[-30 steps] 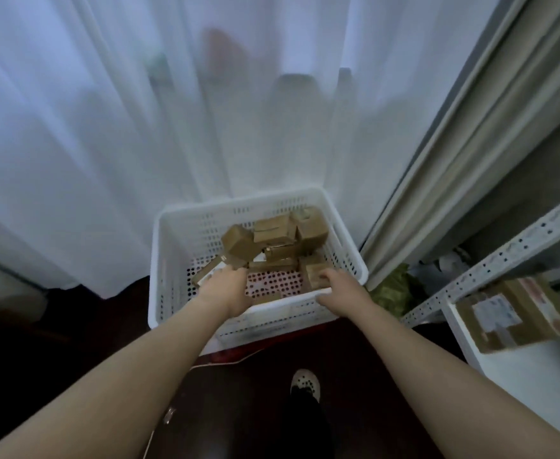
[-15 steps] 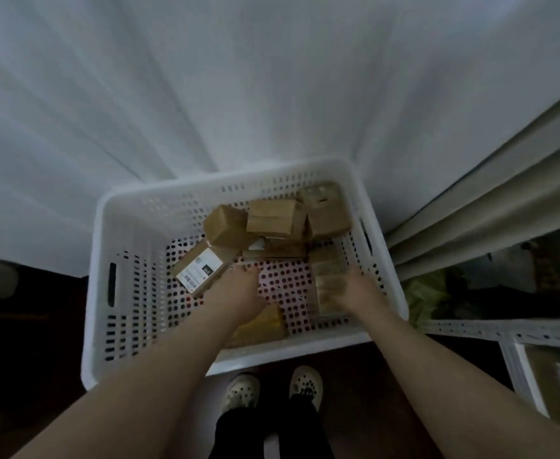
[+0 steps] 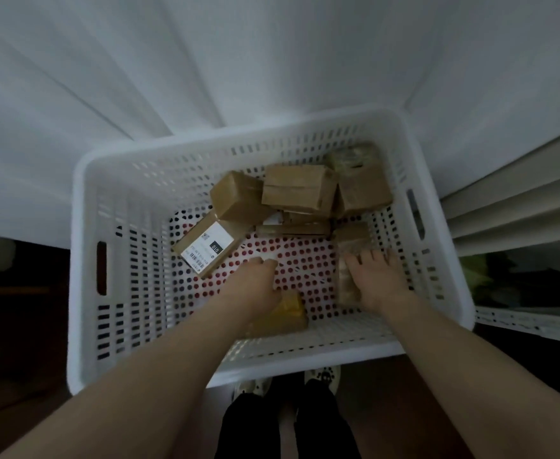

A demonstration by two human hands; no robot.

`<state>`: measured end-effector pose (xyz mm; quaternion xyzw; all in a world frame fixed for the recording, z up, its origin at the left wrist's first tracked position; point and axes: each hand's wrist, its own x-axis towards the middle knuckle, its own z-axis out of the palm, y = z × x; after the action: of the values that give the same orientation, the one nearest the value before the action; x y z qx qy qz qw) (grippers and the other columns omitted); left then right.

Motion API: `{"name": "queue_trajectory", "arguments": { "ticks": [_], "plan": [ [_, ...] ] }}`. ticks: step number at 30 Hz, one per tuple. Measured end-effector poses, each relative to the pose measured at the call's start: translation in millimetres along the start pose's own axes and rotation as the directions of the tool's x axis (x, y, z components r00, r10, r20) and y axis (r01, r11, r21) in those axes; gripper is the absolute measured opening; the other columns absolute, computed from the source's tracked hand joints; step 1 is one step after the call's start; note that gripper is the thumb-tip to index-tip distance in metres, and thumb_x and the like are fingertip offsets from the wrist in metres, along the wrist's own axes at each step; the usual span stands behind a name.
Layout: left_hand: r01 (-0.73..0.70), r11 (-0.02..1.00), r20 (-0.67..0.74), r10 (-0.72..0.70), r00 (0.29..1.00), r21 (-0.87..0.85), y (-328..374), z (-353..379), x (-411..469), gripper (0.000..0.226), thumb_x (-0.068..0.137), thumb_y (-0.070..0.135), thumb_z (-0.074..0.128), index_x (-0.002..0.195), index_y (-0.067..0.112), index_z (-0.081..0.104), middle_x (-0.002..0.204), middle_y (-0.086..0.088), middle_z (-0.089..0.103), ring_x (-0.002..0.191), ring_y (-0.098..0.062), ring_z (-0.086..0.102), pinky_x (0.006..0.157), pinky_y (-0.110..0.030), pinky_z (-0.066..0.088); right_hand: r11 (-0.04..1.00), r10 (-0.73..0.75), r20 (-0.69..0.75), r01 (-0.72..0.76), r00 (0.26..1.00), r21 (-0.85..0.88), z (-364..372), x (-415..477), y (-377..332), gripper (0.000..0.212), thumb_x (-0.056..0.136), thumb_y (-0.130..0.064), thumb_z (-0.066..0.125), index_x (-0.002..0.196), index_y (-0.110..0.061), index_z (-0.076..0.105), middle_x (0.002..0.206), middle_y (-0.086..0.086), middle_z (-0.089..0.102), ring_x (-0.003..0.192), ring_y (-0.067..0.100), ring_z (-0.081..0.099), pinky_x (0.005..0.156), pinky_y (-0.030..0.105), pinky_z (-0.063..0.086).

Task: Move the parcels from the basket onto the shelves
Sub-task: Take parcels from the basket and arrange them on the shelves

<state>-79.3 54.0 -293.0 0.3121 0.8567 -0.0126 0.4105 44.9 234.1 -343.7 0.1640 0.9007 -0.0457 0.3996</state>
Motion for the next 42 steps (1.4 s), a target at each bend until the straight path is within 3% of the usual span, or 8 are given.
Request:
{"name": "queue_trajectory", "arguments": {
  "ticks": [4,8,13,16,22,26,29,42],
  "plan": [
    [-0.029,0.998,-0.016,0.028,0.999,-0.048,0,-37,-35,0.063,0.09,0.019,0.059,0.146,0.017,0.031,0.141,-0.008,0.044,0.126,-0.023,0.045,0.099,-0.031,0.041,0.881,0.11,-0.066,-0.067,0.992,0.468,-56,-48,9,0.113,0.071,-0.042,0.076,0.152,-0.035,-0.003,0.148,0.011,0.018,0.138,0.032,0.017,0.114,0.05,0.016],
    [-0.137,0.977,-0.025,0.135,0.991,-0.161,15,-92,-83,0.078,0.083,0.014,0.066,0.149,0.018,0.024,0.149,-0.006,0.034,0.134,-0.022,0.037,0.104,-0.029,0.037,0.484,0.299,-0.16,-0.005,0.941,0.875,-122,-125,23,0.105,0.068,-0.019,0.08,0.151,-0.037,0.018,0.138,0.004,0.019,0.132,0.026,0.023,0.108,0.031,0.03],
    [-0.275,0.909,0.014,0.294,0.956,-0.314,52,-156,-139,0.103,0.075,0.013,0.078,0.152,0.015,0.01,0.155,-0.002,0.021,0.139,-0.019,0.028,0.11,-0.027,0.032,-0.013,0.39,-0.146,0.164,0.909,0.986,-167,-234,39,0.077,0.072,-0.004,0.073,0.14,-0.03,0.047,0.127,-0.003,0.058,0.102,0.016,0.058,0.083,0.028,0.044],
    [-0.298,0.804,0.116,0.41,0.905,-0.515,78,-186,-173,0.086,0.079,-0.005,0.069,0.145,0.025,0.023,0.127,0.008,0.048,0.104,-0.01,0.049,0.082,-0.017,0.045,-0.202,0.425,-0.147,0.251,0.893,0.947,-176,-290,43,0.066,0.069,-0.011,0.075,0.13,-0.026,0.059,0.104,0.005,0.072,0.088,0.02,0.064,0.078,0.034,0.047],
    [-0.215,0.744,0.364,0.531,0.765,-0.633,120,-204,-213,0.112,0.042,0.013,0.091,0.141,0.022,0.039,0.132,-0.015,0.055,0.107,-0.036,0.063,0.09,-0.051,0.052,-0.328,0.534,-0.219,0.439,0.817,0.836,-171,-385,47,0.068,0.054,-0.021,0.076,0.121,-0.021,0.065,0.093,0.01,0.073,0.083,0.021,0.067,0.069,0.031,0.051],
    [-0.351,0.697,0.306,0.632,0.711,-0.625,157,-201,-263,0.055,0.062,0.012,0.079,0.114,0.014,0.061,0.103,-0.012,0.071,0.092,-0.029,0.069,0.081,-0.04,0.057,-0.366,0.657,-0.213,0.553,0.723,0.749,-161,-427,54,0.092,0.045,-0.032,0.087,0.129,-0.012,0.054,0.111,0.009,0.068,0.11,0.026,0.061,0.079,0.038,0.052],
    [-0.374,0.624,0.234,0.676,0.699,-0.686,178,-193,-288,0.051,0.063,0.014,0.077,0.11,0.005,0.063,0.106,-0.017,0.07,0.093,-0.03,0.066,0.092,-0.046,0.052,-0.429,0.694,-0.182,0.603,0.697,0.672,-145,-457,46,0.11,0.044,-0.037,0.092,0.137,-0.02,0.036,0.138,0.01,0.051,0.136,0.028,0.038,0.078,0.043,0.054],
    [-0.447,0.551,0.201,0.759,0.619,-0.705,232,-148,-350,0.082,0.054,0.021,0.084,0.127,0.001,0.051,0.116,-0.018,0.067,0.111,-0.035,0.062,0.101,-0.054,0.044,-0.404,0.661,-0.274,0.64,0.698,0.654,-86,-526,26,0.079,0.066,-0.013,0.075,0.139,-0.015,0.046,0.102,0.003,0.073,0.105,0.024,0.063,0.091,0.048,0.052]
  ]
}}
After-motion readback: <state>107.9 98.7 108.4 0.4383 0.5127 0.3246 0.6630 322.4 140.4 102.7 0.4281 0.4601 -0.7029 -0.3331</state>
